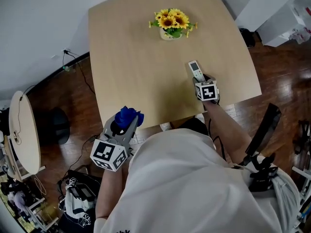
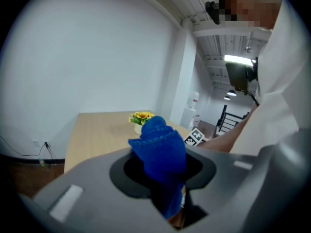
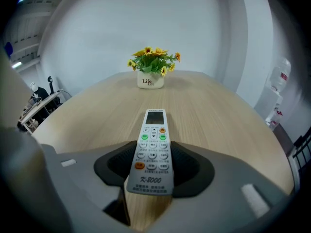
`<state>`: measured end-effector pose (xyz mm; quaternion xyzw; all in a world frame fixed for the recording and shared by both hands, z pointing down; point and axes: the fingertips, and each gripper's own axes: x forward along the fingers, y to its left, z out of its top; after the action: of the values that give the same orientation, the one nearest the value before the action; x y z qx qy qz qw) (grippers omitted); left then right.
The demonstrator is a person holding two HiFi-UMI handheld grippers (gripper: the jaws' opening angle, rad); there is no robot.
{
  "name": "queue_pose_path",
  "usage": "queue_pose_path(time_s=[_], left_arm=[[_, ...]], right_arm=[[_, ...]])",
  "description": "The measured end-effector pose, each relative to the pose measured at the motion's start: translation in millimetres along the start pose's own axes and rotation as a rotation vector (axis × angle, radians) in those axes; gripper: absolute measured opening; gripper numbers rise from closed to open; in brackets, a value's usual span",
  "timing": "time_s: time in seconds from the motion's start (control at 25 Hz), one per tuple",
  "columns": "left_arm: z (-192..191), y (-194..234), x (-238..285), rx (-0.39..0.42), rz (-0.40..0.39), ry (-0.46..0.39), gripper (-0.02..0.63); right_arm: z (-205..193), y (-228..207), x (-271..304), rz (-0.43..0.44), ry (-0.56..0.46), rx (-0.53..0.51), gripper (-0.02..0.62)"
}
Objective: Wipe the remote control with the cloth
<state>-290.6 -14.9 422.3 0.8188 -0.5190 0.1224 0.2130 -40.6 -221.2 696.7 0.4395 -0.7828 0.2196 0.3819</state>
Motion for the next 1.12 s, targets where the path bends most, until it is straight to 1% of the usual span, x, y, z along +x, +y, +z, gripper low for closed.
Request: queue_pose_path(time_s=[0.16, 0.36, 0.44, 0.48, 0.6, 0.72, 0.8, 0.88, 1.0, 1.12], left_arm=[[-1.1, 1.7, 0.9, 0.0, -0.004, 0.004, 0.144], [-3.6, 2.6, 2.6, 0.005, -0.018, 0.013, 0.144], [-6.3, 3.4, 2.5, 0.003, -0.029, 0.013, 0.144], [-7.5, 3.4, 1.0, -0.002, -0.04, 0.013, 0.144], [-11.3, 3.9, -1.8, -0.023, -0.091, 0.011, 0.144], [-13.9, 6.2, 4.7, -0.023, -0.108, 0.014, 0.144], [-21.2, -3.3, 8.7, -0.017, -0.126, 0.023, 0.144], [-25.2, -22.2, 16.0, -0.01, -0.171, 0.028, 0.144], [-21.7, -50.6, 29.3, 0.017, -0.232, 0.024, 0.144], [-15.1, -82.4, 32.5, 0.043, -0.252, 0.01, 0.144]], right_arm=[[-8.2, -4.4, 10.3, 0.019, 0.028, -0.006, 0.219], [-7.4, -8.4, 15.7, 0.033, 0.015, -0.026, 0.225], [-10.3, -10.1, 13.7, 0.031, 0.021, -0.043, 0.278], [-13.2, -9.2, 8.0, 0.027, 0.028, -0.059, 0.285], [-23.9, -1.3, -22.0, 0.006, 0.044, -0.104, 0.285], [-15.7, 13.3, -41.7, 0.006, 0.043, -0.138, 0.285], [-12.3, 24.6, -63.7, 0.02, 0.041, -0.192, 0.288], [-18.7, 22.6, -95.3, 0.012, 0.036, -0.227, 0.29], [-26.8, 12.5, -137.3, 0.005, -0.002, -0.197, 0.29], [-34.0, 9.7, -170.7, 0.03, -0.055, -0.158, 0.29]])
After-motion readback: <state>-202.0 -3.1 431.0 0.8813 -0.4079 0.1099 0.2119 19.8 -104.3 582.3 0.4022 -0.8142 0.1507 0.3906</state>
